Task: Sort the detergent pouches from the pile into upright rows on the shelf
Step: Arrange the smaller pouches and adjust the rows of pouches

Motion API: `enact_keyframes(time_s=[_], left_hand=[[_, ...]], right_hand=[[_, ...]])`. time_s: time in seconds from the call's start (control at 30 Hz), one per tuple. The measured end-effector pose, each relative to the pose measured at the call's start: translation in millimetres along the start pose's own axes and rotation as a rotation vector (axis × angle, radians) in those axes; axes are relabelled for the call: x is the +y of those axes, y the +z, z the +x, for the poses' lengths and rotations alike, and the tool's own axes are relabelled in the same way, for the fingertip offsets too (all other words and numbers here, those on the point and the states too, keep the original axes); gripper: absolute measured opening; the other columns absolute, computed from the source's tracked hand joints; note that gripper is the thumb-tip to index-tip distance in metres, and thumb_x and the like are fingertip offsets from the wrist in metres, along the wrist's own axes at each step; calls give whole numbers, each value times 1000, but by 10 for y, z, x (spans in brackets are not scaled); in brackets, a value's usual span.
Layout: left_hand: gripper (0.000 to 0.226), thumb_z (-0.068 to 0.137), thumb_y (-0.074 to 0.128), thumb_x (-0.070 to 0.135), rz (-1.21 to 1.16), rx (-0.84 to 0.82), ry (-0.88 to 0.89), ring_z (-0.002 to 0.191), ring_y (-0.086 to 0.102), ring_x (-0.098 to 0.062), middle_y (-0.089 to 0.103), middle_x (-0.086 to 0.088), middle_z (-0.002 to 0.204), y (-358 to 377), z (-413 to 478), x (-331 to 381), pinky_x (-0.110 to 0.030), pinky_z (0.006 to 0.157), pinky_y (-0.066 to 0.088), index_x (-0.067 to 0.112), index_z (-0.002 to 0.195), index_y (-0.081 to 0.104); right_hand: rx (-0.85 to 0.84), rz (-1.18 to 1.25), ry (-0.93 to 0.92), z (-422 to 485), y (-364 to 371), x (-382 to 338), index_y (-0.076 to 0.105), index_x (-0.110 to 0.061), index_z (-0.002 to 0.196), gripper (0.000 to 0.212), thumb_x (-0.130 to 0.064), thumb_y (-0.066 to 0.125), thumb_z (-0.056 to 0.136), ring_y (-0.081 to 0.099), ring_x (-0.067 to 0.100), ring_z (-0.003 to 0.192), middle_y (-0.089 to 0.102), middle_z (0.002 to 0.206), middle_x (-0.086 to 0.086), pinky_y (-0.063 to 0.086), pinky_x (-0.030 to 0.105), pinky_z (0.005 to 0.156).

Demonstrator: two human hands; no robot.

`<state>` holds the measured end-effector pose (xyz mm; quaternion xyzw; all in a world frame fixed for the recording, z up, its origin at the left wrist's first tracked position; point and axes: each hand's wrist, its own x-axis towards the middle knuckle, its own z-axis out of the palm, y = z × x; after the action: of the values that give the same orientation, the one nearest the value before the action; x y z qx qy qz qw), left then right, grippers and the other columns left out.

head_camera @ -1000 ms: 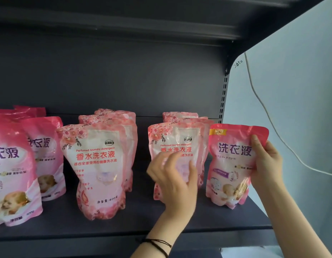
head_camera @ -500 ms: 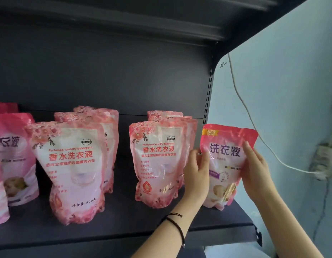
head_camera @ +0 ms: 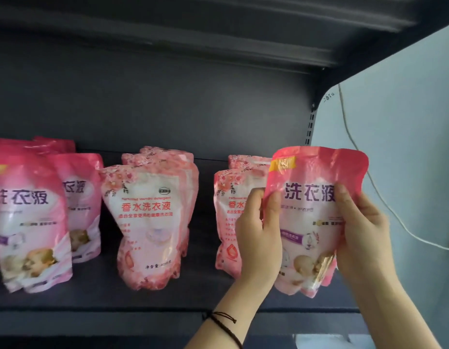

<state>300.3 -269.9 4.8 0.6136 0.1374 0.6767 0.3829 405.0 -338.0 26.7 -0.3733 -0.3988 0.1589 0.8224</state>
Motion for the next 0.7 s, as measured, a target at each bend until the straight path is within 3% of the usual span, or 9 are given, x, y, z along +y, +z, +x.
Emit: enact_keyframes(time_s=[0.1, 0.27, 0.43, 0.7], left_hand=[[18, 98, 51, 30, 9, 51, 32, 57, 46, -5, 53, 11, 64, -390, 50, 175, -26, 53, 41, 28, 80, 54], [22, 96, 49, 35, 62, 128, 55, 52, 43, -2, 50, 17, 60, -1215, 85, 428, -14, 49, 35, 26, 76, 51], [34, 93, 49, 44, 141, 214, 67, 51, 36, -4, 42, 13, 56, -2342, 149, 693, -19, 48, 32, 19, 70, 48], [36, 92, 48, 46, 222, 180, 20, 53, 42, -4, 47, 6, 58, -4089, 241, 1050, -16, 51, 38, 19, 68, 50]], right_hand=[[-58, 49, 20, -184, 389, -35, 74, -19, 89, 14, -29, 64, 86, 70, 14, 74, 74, 86, 2, 59, 29, 64], [-138, 106, 68, -550, 1152, 23, 74, -21, 85, 13, -31, 67, 82, 70, 12, 73, 74, 84, -1, 57, 26, 61], [-215, 179, 129, -1085, 2073, 210, 76, -22, 84, 12, -30, 67, 82, 71, 10, 74, 75, 84, -3, 57, 25, 62], [-214, 226, 250, -2023, 3466, 586, 75, -20, 89, 18, -34, 68, 80, 71, 17, 79, 75, 88, 2, 59, 35, 67]])
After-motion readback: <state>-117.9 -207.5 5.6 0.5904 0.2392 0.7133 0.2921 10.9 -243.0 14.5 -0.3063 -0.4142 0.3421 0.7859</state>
